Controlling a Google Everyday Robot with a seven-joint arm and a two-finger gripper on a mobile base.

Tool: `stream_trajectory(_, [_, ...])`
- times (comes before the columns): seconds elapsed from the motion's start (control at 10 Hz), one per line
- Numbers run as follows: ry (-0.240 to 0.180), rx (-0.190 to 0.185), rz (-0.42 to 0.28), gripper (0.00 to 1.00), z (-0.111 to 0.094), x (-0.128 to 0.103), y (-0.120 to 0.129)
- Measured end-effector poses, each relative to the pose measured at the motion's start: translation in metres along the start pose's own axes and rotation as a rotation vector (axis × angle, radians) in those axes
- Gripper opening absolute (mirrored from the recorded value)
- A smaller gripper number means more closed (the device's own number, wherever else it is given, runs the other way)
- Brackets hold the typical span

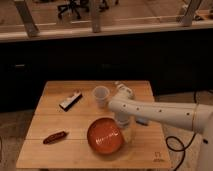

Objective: Push the ceramic bowl across the table

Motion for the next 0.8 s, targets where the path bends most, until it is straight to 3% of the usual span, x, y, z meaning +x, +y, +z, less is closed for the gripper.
stream_trajectory(0.5, [0.005,-0.01,-0.027,0.8,0.0011,0.0011,0.0007])
stream_trajectory(0.8, [0.01,-0.015,-0.043,0.73,0.0023,0.0027,0.0012])
